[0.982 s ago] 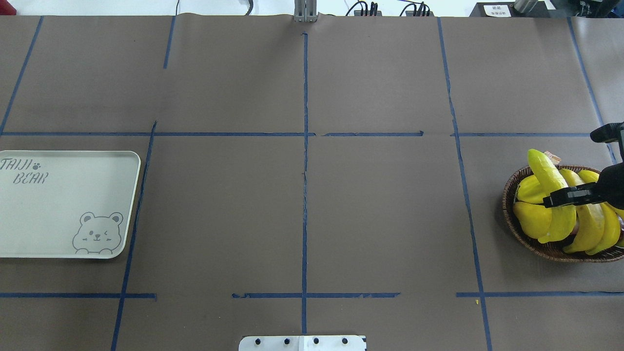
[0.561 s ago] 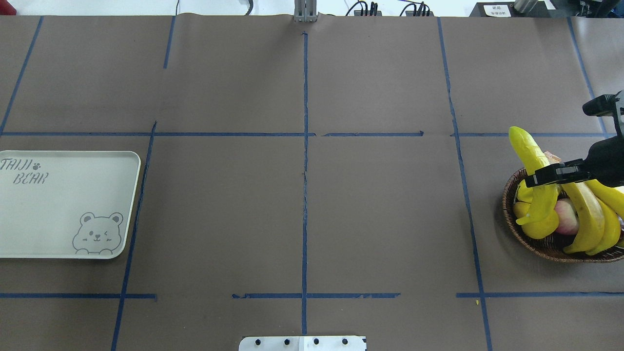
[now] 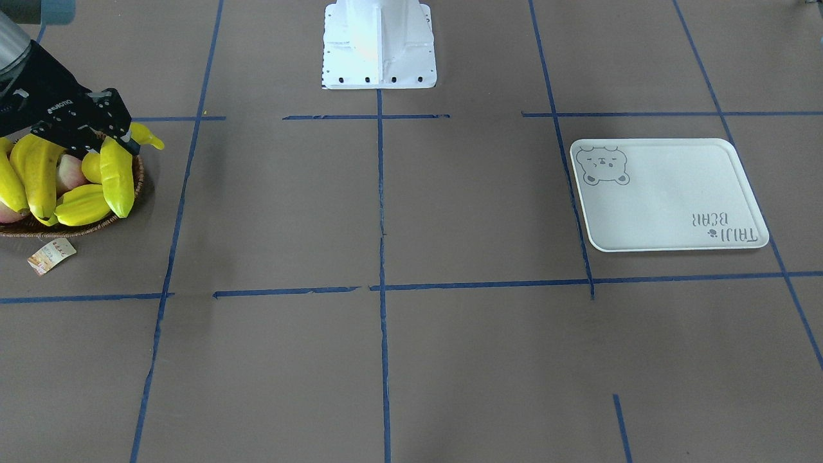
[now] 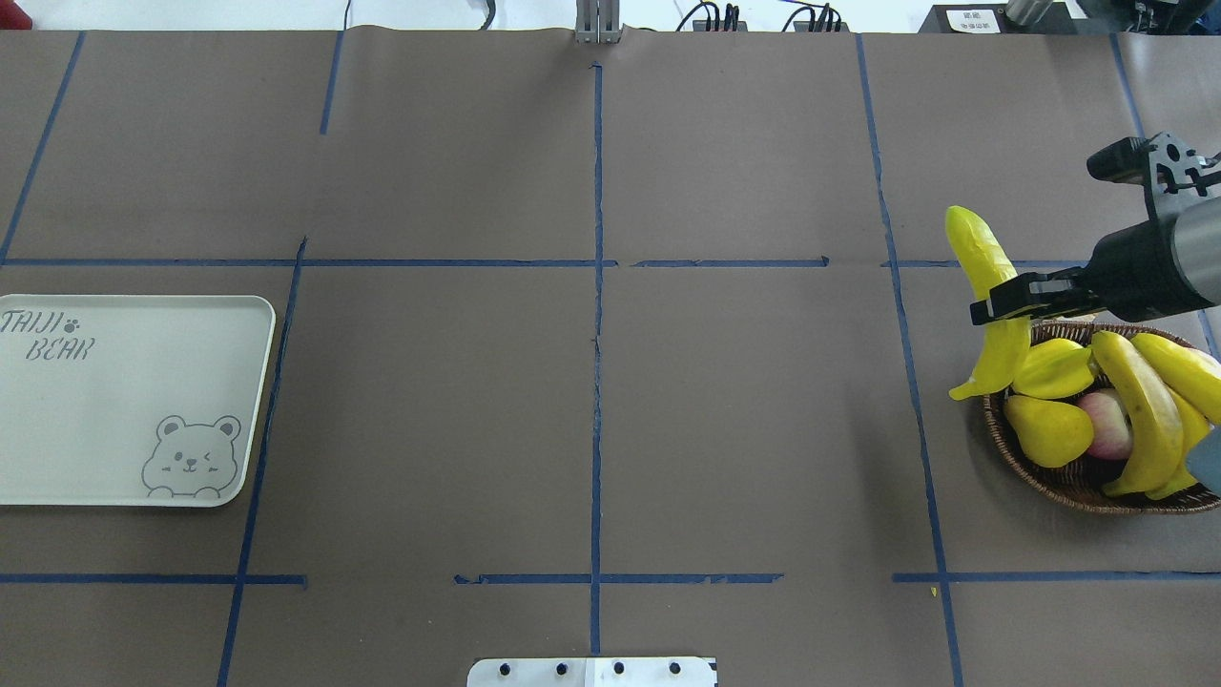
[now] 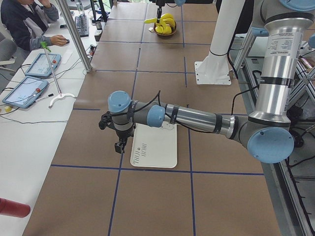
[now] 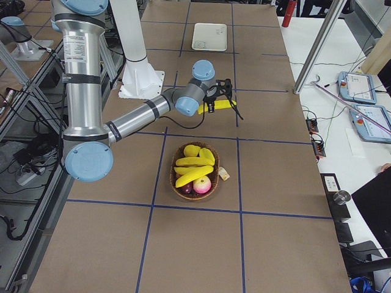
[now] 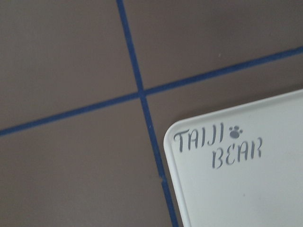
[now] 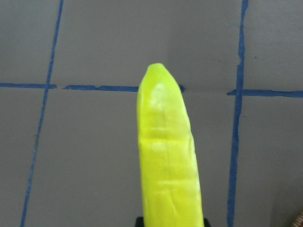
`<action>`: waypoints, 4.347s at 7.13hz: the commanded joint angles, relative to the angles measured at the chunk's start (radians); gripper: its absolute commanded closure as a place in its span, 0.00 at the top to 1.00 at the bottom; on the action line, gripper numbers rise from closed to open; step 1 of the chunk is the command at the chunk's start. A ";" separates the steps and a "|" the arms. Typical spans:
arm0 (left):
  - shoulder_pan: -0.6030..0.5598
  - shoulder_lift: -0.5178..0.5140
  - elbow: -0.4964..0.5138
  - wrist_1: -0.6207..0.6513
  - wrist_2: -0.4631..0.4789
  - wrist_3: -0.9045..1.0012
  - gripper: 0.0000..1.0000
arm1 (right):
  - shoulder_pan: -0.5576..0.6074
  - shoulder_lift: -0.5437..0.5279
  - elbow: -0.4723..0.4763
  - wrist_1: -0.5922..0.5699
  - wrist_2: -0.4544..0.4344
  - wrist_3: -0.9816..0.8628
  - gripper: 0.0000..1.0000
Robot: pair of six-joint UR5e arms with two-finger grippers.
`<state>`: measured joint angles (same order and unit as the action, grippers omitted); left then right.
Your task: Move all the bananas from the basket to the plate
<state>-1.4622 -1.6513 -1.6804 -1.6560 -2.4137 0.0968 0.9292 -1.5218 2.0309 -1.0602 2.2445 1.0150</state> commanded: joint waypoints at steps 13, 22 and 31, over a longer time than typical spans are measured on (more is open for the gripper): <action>0.610 -0.464 -0.005 -0.695 0.167 -1.566 0.99 | -0.410 0.471 -0.307 0.365 -0.463 0.444 0.10; 0.818 -0.516 0.005 -0.705 0.423 -1.738 0.81 | -0.475 0.508 -0.307 0.364 -0.553 0.447 0.12; 0.816 -0.515 -0.005 -0.705 0.421 -1.738 0.00 | -0.477 0.509 -0.308 0.361 -0.553 0.448 0.43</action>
<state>-0.6460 -2.1664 -1.6810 -2.3605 -1.9913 -1.6413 0.4526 -1.0141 1.7230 -0.6981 1.6921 1.4623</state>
